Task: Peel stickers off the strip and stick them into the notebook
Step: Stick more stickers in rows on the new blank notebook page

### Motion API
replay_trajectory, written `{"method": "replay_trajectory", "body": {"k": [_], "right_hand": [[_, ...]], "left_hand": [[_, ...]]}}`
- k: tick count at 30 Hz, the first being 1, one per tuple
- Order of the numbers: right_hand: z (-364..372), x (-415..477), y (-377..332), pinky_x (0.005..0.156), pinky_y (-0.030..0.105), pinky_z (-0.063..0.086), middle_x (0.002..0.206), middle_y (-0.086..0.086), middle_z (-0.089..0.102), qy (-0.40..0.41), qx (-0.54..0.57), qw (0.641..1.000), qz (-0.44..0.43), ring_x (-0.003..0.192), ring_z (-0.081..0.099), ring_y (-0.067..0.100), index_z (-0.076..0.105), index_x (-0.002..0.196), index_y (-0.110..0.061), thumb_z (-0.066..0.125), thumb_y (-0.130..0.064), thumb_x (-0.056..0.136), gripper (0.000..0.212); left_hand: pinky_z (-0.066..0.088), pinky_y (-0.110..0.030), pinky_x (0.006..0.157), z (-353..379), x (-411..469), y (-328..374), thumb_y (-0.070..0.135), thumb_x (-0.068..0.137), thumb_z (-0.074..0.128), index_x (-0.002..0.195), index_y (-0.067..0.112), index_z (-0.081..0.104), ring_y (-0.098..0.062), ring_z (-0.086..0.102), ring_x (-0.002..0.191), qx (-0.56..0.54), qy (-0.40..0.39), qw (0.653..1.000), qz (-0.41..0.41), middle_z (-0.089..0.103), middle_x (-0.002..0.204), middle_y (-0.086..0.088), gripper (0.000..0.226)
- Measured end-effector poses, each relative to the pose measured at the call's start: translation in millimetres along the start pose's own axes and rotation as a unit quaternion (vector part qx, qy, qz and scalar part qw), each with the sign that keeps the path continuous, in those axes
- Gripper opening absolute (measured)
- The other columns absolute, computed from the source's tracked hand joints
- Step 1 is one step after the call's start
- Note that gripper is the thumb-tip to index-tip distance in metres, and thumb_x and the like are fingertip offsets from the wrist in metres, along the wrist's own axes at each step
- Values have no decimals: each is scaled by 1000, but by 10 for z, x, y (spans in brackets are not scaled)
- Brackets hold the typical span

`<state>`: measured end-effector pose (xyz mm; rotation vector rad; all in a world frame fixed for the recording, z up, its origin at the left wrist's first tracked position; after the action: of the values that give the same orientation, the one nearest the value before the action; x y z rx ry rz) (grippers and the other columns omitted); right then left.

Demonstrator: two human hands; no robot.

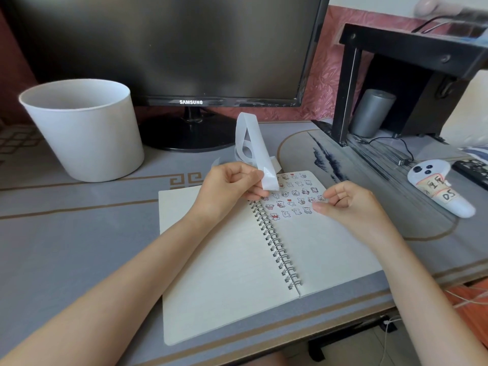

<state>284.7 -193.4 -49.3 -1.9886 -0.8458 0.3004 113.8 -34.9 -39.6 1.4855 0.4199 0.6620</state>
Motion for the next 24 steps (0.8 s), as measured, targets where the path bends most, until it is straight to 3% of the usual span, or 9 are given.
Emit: {"method": "replay_trajectory", "body": {"k": [8,13,19,24], "right_hand": [[-18,6,18,60,9,42,84,2,58,-19,-17,1000,-4,68,51,14,59,81,-23,66,-2,84,22],[-22,2,-97,59,19,39,78,-1,57,-10,-7,1000,-12,59,49,11,63,89,-13,62,-12,89,2],[149,-70,-526,59,9,39,79,-7,67,-36,27,989,-138,64,52,-3,64,85,-23,68,-21,85,4],[335,-109,-696,59,8,34,80,-6,71,-51,0,982,-185,60,52,-1,65,91,-21,76,-20,77,18]], "left_hand": [[54,-18,58,-4,7,3,8,93,57,81,2,60,-14,70,63,-9,1,1000,3,68,63,-6,14],[55,-21,58,-5,15,-4,9,94,55,89,-2,58,-18,71,63,-26,1,1000,7,70,70,-12,13],[57,-24,59,-10,22,-9,9,95,54,91,-4,58,-19,71,63,-26,7,1000,10,70,72,-16,13],[58,-26,61,-20,21,-5,10,95,54,97,-8,58,-22,71,65,-21,13,1000,11,69,79,-26,18]]}}
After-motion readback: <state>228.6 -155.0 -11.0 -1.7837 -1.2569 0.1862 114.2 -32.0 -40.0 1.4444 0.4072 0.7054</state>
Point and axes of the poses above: each hand's wrist, its own x-axis towards the middle knuckle, its own z-axis out of the palm, y = z × x, the point moved 4 cm from there along x, towards the middle knuckle
